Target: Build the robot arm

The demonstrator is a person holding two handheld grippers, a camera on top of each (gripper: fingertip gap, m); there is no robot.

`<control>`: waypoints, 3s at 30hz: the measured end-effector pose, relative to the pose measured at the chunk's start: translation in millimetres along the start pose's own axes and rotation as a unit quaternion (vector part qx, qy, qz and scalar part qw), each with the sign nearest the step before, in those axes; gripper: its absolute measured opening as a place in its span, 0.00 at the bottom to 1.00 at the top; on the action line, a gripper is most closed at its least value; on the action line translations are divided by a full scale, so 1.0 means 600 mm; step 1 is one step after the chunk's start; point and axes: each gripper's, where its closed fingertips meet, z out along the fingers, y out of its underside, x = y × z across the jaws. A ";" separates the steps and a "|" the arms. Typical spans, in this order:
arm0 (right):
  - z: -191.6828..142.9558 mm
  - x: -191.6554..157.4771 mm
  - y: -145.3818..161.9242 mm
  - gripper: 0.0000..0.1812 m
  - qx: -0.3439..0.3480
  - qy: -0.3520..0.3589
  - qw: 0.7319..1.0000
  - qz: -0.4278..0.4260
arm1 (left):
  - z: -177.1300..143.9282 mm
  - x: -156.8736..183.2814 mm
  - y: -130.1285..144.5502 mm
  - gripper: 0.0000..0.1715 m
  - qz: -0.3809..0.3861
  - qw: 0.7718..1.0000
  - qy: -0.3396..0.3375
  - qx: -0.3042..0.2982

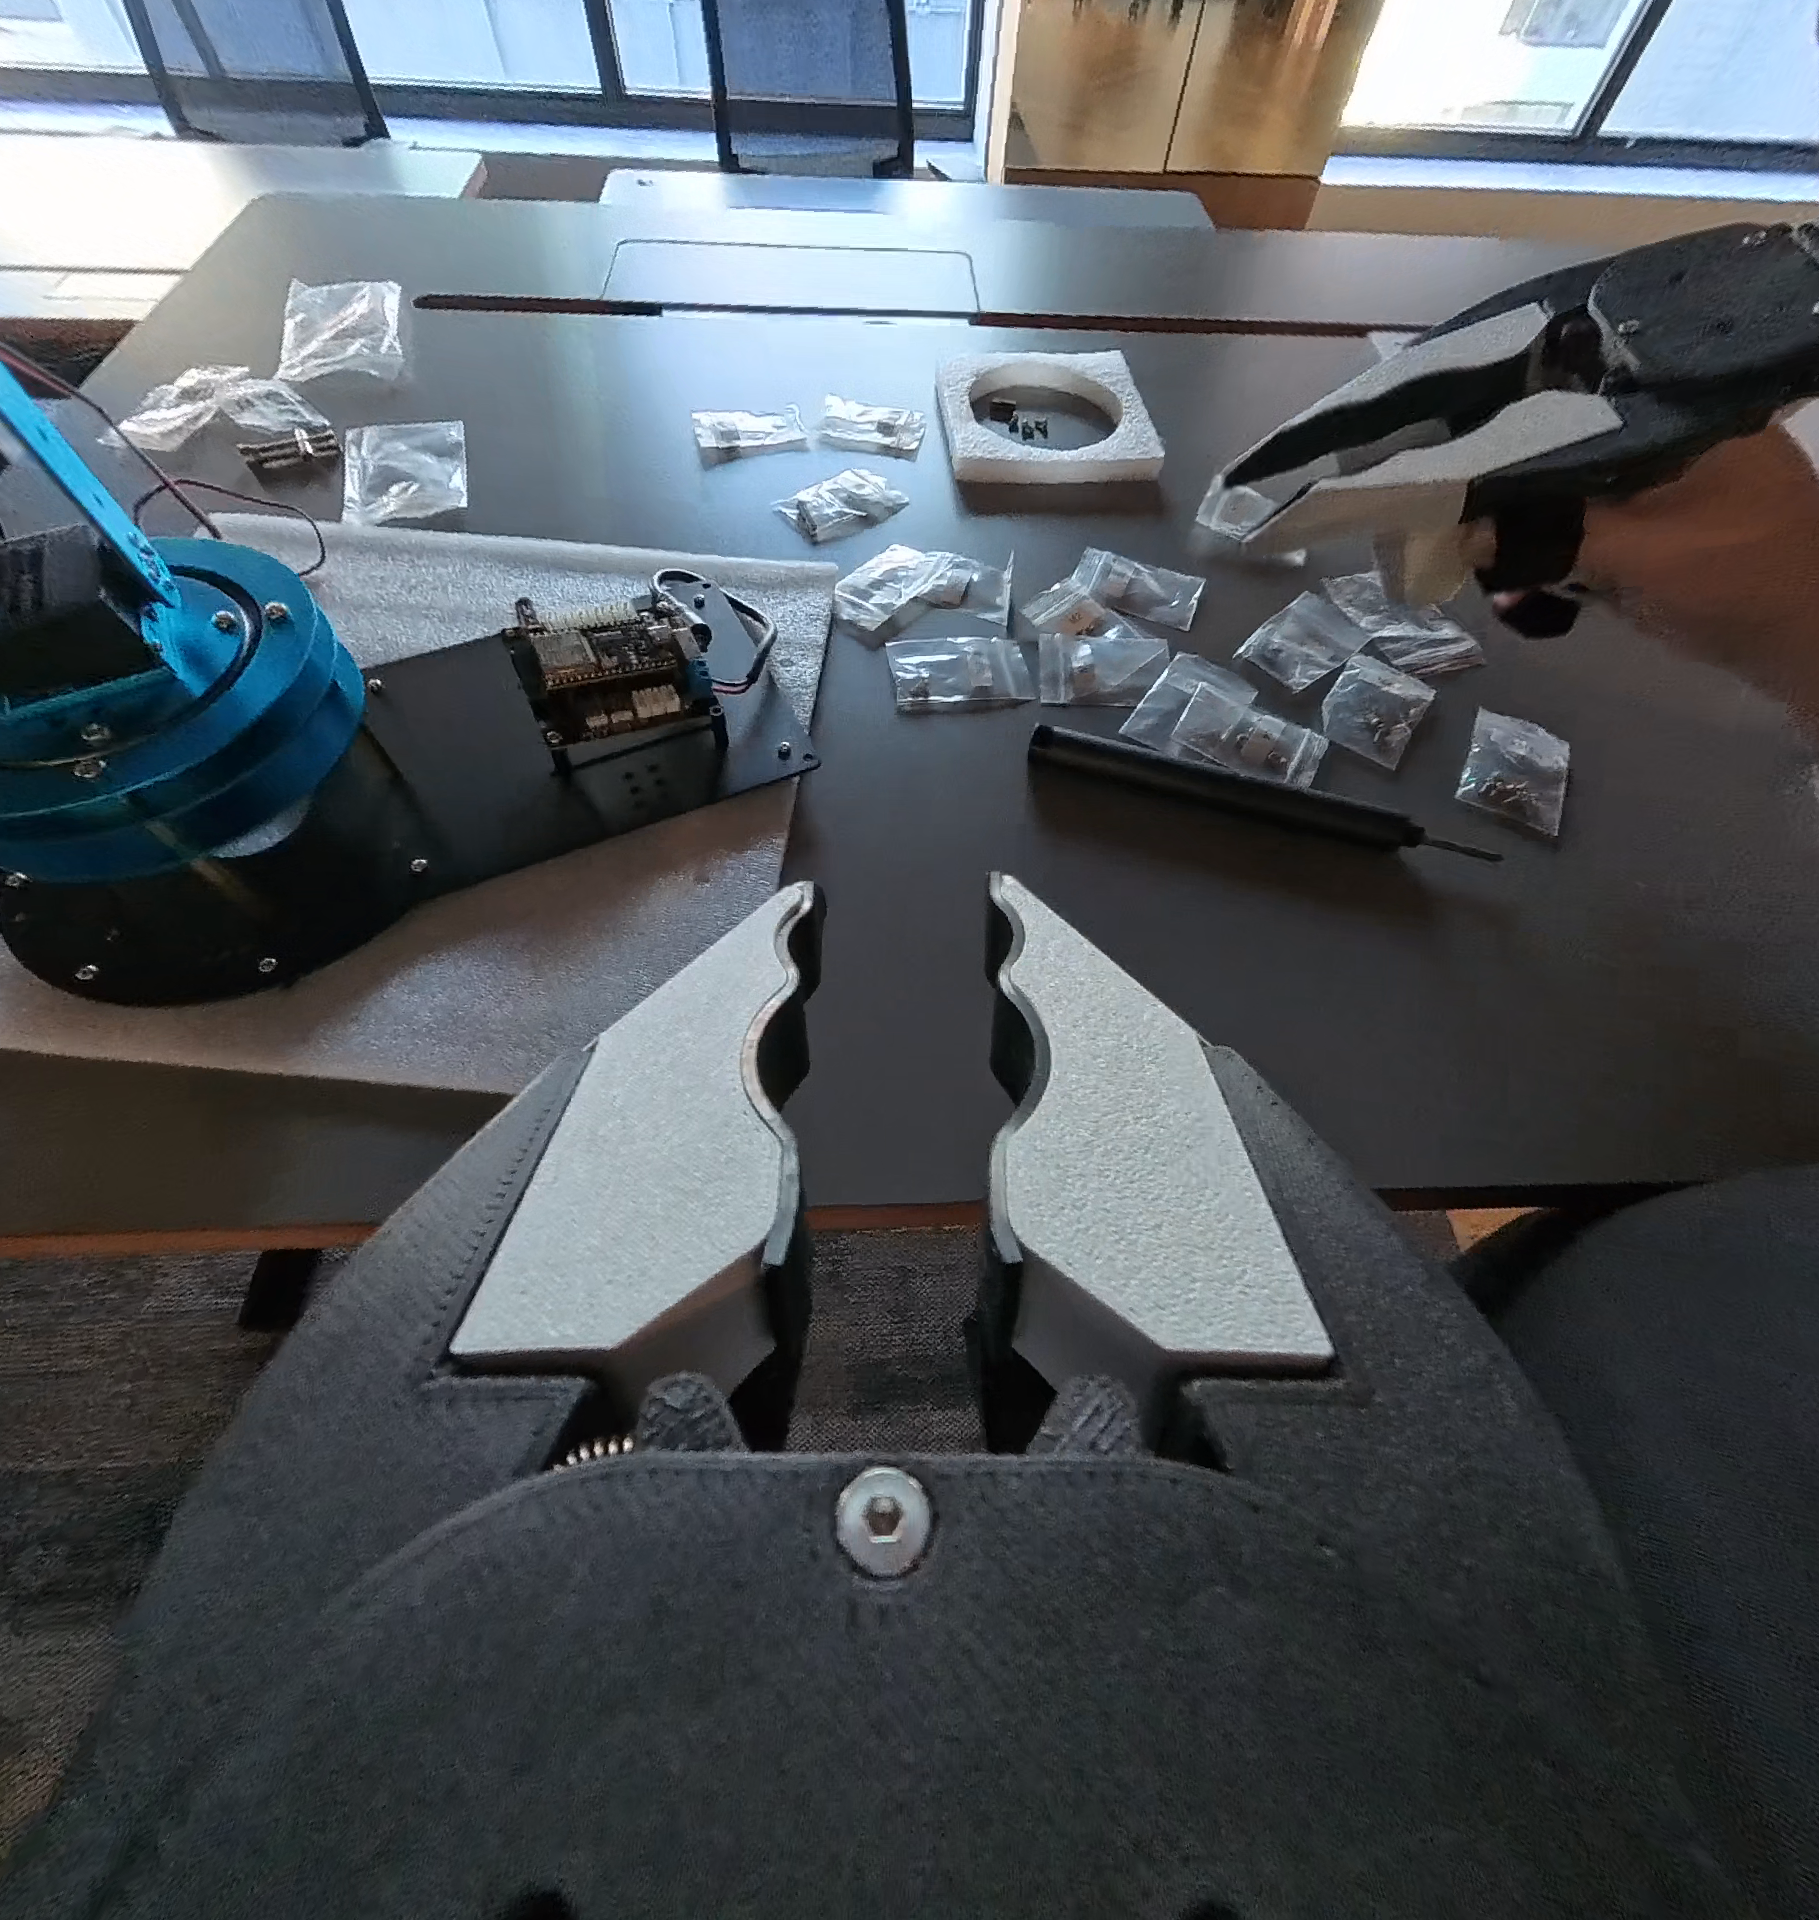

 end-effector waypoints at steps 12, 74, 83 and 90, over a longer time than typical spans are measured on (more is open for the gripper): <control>0.242 -0.126 -0.016 0.24 -0.062 -0.014 0.998 0.019 | 0.139 -0.144 0.011 0.34 0.213 0.976 0.014 -0.031; 0.269 -0.057 -0.042 0.26 -0.081 -0.044 0.991 -0.093 | 0.295 -0.217 0.018 0.41 0.361 0.836 0.187 -0.367; 0.277 -0.071 -0.032 0.26 -0.094 -0.053 0.988 -0.109 | 0.294 -0.219 0.027 0.39 0.387 0.815 0.188 -0.388; 0.279 -0.073 -0.028 0.26 -0.100 -0.056 0.987 -0.110 | 0.295 -0.220 0.029 0.41 0.389 0.811 0.190 -0.394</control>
